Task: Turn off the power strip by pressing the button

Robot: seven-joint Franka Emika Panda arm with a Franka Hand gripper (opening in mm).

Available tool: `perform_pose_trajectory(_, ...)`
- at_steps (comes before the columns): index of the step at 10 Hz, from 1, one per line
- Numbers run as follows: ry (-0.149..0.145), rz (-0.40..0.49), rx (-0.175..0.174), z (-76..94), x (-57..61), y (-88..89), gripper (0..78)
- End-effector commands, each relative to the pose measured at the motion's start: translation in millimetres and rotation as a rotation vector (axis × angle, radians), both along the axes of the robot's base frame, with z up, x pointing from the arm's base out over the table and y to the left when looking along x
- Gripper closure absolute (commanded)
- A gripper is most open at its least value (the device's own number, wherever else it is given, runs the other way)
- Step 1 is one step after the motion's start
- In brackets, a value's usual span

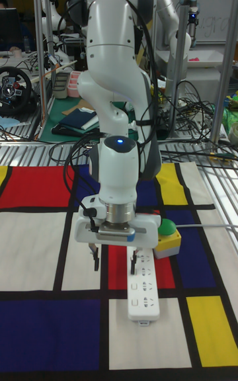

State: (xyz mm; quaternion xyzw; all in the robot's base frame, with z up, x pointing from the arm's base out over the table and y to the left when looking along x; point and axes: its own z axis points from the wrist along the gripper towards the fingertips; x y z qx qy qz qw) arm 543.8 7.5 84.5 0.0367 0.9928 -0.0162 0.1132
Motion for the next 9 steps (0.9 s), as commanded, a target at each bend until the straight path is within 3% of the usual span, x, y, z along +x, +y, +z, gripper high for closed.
perform_pose_trajectory(1,-0.001,0.001,0.001,-2.2,-0.3,-0.5,0.1)
perform_pose_trajectory(9,-0.001,0.007,0.005,-9.3,-2.4,-1.1,0.1)
